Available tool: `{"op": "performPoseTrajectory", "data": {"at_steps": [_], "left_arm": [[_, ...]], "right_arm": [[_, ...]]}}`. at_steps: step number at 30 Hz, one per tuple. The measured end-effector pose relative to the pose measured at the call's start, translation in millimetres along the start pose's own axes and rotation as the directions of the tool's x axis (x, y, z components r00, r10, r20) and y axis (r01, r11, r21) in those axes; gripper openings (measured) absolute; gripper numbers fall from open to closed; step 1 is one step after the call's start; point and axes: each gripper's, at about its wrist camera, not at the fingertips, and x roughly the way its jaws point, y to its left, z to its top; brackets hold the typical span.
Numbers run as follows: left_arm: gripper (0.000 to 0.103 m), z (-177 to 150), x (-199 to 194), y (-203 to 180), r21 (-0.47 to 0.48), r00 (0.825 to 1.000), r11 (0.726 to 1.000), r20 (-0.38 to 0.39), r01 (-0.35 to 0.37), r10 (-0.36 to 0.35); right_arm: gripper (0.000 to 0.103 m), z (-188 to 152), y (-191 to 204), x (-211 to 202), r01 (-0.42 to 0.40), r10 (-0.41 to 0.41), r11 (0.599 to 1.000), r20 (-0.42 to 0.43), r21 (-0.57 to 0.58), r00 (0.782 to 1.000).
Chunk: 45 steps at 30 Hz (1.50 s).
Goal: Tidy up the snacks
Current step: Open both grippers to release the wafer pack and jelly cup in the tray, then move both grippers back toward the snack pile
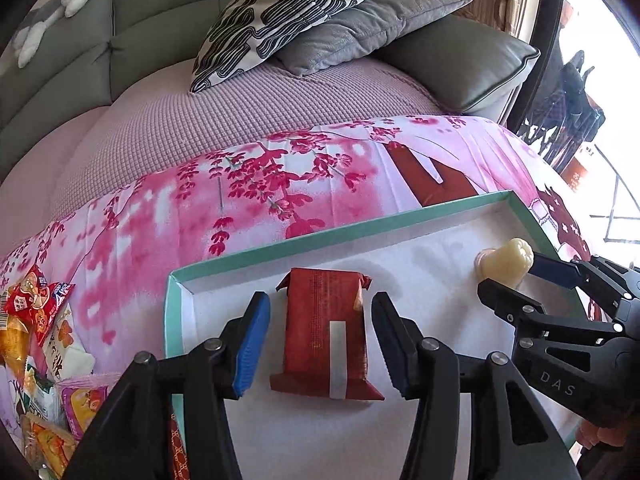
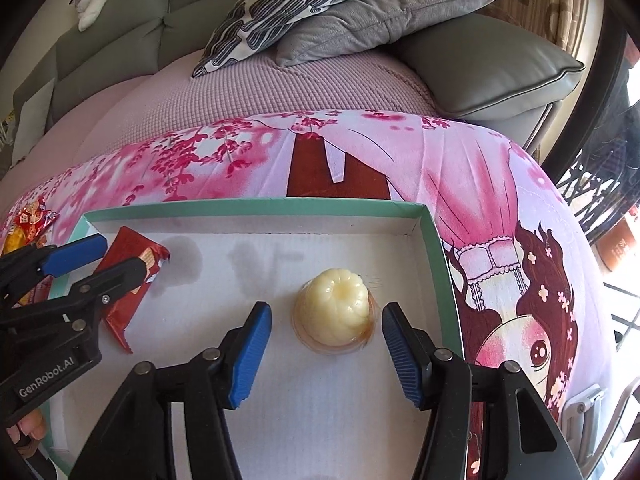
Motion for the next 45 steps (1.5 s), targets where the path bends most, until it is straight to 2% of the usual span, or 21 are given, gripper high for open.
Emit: {"op": "performPoseTrajectory", "data": {"at_steps": [3, 5, 6, 8, 9, 13, 18, 24, 27, 31, 33, 36, 38, 43, 45], "left_arm": [[0.059, -5, -12, 5, -0.018, 1.0, 1.0, -0.007, -0.016, 0.016], [0.082, -11, -22, 10, -0.045, 0.999, 0.998, -0.003, -0.036, 0.036], [0.085, -15, -28, 13, -0.062, 0.999, 0.997, 0.006, -0.038, 0.038], [0.087, -23, -39, 20, -0.094, 0.999, 0.995, 0.021, -0.036, 0.038], [0.088, -27, -44, 22, -0.105, 0.999, 0.994, 0.029, -0.039, 0.043], [0.1, -46, -64, 33, -0.144, 0.995, 0.988, 0.065, -0.062, 0.072], [0.1, -69, -85, 50, -0.192, 0.991, 0.978, 0.087, -0.081, 0.099], [0.1, -87, -102, 70, -0.234, 0.97, 0.954, 0.103, -0.19, 0.219], [0.1, -90, -109, 79, -0.229, 0.965, 0.951, 0.11, -0.208, 0.237], [0.1, -95, -115, 101, -0.232, 0.966, 0.942, 0.037, -0.241, 0.256], [0.1, -100, -122, 119, -0.269, 0.959, 0.925, 0.021, -0.267, 0.283], [0.1, -110, -140, 152, -0.355, 0.957, 0.898, 0.032, -0.259, 0.289], [0.1, -119, -153, 175, -0.417, 0.952, 0.87, 0.037, -0.262, 0.304], [0.1, -146, -173, 224, -0.515, 0.921, 0.791, 0.003, -0.331, 0.389], [0.1, -156, -175, 239, -0.542, 0.919, 0.77, -0.012, -0.337, 0.394]], "right_arm": [[0.073, -4, 4, -8, 0.0, 0.0, 1.0, 0.011, -0.008, 1.0], [0.083, -9, 8, -14, -0.004, 0.004, 1.0, 0.02, -0.014, 1.0], [0.087, -12, 10, -18, -0.007, 0.007, 1.0, 0.024, -0.017, 1.0], [0.1, -18, 15, -25, -0.009, 0.009, 1.0, 0.035, -0.02, 0.999], [0.103, -22, 18, -28, -0.011, 0.012, 1.0, 0.04, -0.021, 0.999], [0.103, -35, 30, -41, -0.028, 0.03, 0.999, 0.058, -0.024, 0.998], [0.103, -53, 51, -57, -0.047, 0.048, 0.999, 0.068, -0.024, 0.996], [0.103, -64, 79, -78, -0.095, 0.095, 0.995, 0.106, -0.008, 0.99], [0.103, -64, 95, -83, -0.088, 0.089, 0.996, 0.11, -0.01, 0.99], [0.103, -62, 117, -87, -0.103, 0.105, 0.994, 0.114, -0.026, 0.988], [0.103, -60, 130, -88, -0.111, 0.114, 0.993, 0.114, -0.036, 0.987], [0.103, -58, 152, -90, -0.147, 0.153, 0.987, 0.115, -0.057, 0.982], [0.103, -57, 170, -92, -0.174, 0.182, 0.981, 0.111, -0.08, 0.977], [0.103, -57, 219, -93, -0.218, 0.234, 0.964, 0.098, -0.153, 0.967], [0.102, -57, 239, -93, -0.233, 0.253, 0.955, 0.094, -0.183, 0.963]]}}
